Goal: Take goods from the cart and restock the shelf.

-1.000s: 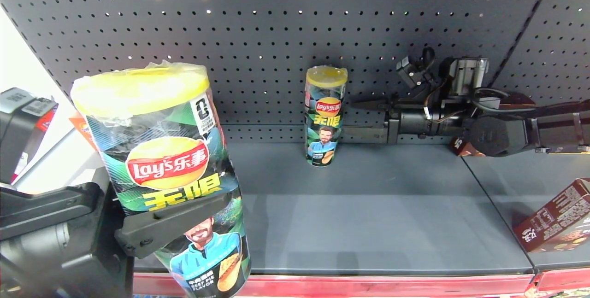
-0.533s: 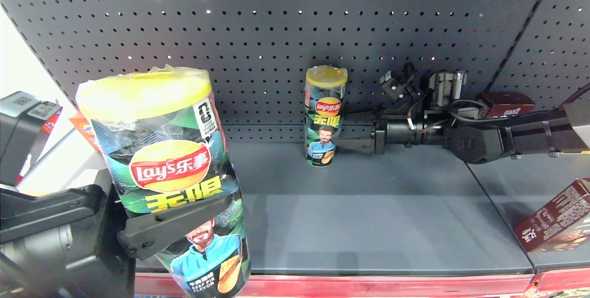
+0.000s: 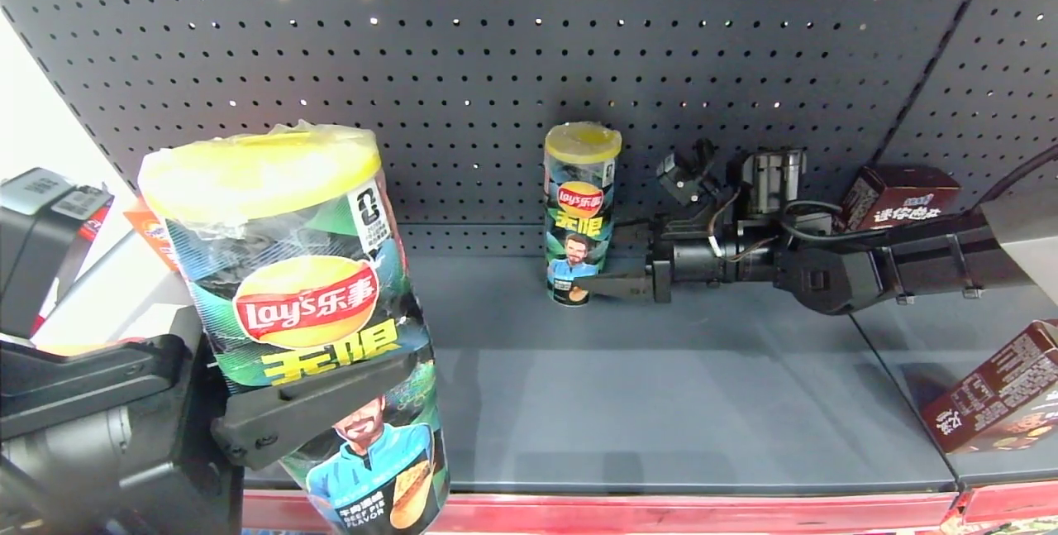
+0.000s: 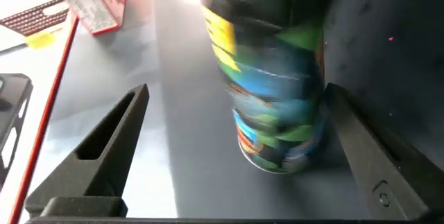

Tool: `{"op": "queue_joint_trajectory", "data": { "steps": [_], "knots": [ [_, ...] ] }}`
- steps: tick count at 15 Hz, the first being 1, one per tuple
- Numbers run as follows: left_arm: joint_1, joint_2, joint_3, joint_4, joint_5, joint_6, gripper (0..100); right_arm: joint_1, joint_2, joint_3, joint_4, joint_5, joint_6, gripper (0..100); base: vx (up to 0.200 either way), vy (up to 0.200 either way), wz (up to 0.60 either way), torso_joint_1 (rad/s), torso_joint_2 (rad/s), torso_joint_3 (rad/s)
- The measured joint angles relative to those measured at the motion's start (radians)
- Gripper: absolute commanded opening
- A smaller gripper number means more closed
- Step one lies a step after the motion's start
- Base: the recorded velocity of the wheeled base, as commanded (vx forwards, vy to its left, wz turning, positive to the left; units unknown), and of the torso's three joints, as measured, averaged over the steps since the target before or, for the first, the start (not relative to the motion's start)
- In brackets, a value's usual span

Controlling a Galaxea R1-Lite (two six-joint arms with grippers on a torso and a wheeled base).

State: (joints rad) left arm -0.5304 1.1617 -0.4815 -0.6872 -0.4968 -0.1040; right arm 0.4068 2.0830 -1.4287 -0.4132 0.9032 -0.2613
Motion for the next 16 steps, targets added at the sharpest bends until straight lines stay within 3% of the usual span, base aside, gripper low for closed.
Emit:
{"op": "queue_joint_trajectory", "data": {
  "steps": [6, 11, 14, 15, 16],
  "knots": [
    [-0.001, 0.0, 0.004, 0.002, 0.0, 0.0, 0, 0.025, 0.008, -0.003, -0.001, -0.191, 0.006, 100, 0.0, 0.0, 0.0, 0.0, 0.0, 0.0],
    [-0.001, 0.0, 0.008, 0.002, 0.0, 0.0, 0, 0.057, 0.073, -0.113, -0.008, -0.259, 0.093, 100, 0.0, 0.0, 0.0, 0.0, 0.0, 0.0],
    [-0.001, 0.0, 0.009, 0.002, 0.0, 0.0, 0, 0.067, 0.095, -0.129, -0.052, -0.249, 0.127, 100, 0.0, 0.0, 0.0, 0.0, 0.0, 0.0],
    [0.0, 0.0, 0.009, 0.002, 0.0, 0.0, 0, 0.069, 0.099, -0.13, -0.062, -0.248, 0.128, 0, 0.0, 0.0, 0.0, 0.0, 0.0, 0.0],
    [0.0, 0.0, 0.009, 0.002, 0.0, -0.001, 0, 0.069, 0.102, -0.13, -0.068, -0.254, 0.129, 0, 0.0, 0.0, 0.0, 0.0, 0.0, 0.0]
  ]
}}
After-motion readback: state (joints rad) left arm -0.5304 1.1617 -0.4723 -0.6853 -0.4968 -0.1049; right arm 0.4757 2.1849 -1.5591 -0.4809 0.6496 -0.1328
